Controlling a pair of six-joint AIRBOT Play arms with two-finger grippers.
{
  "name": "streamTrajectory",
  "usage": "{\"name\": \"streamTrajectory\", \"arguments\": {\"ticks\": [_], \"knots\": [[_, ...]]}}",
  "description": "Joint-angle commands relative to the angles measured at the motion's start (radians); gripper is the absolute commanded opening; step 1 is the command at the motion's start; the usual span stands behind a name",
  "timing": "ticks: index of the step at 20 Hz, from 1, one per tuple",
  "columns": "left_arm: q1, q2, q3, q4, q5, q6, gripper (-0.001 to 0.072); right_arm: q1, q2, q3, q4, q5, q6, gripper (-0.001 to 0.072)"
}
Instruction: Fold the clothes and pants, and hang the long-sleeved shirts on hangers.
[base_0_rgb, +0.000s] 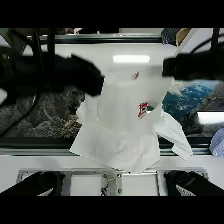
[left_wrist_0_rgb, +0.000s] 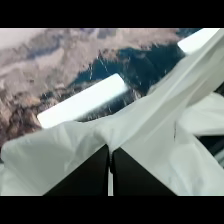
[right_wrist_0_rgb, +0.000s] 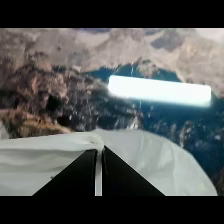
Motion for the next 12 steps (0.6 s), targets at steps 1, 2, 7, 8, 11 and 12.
{"name": "streamTrajectory", "arguments": {"ticks": [1,2,7,8,11,12], "knots": [[-0.082,0.138,-0.255,-0.001,-0.085,-0.088,0.0015,0.070,0.130,-0.252,0.109,0.076,0.090,0.0020],[-0.095,0.158,-0.317,-0.001,-0.083,-0.102,0.0015,0.082,0.153,-0.331,0.119,0.073,0.113,0.0020],[0.026,0.089,-0.501,-0.057,0.013,-0.109,0.0015,0.014,0.068,-0.509,0.125,-0.101,0.066,0.0020],[0.081,0.050,-0.528,-0.123,0.065,-0.099,0.0015,-0.024,0.017,-0.510,0.125,-0.138,0.055,0.0020],[0.195,-0.065,-0.601,-0.354,0.211,-0.045,0.0015,-0.153,-0.156,-0.509,0.104,-0.309,0.018,0.0021],[0.205,-0.107,-0.619,-0.395,0.239,-0.034,0.0015,-0.180,-0.208,-0.509,0.105,-0.351,0.003,0.0021]]}}
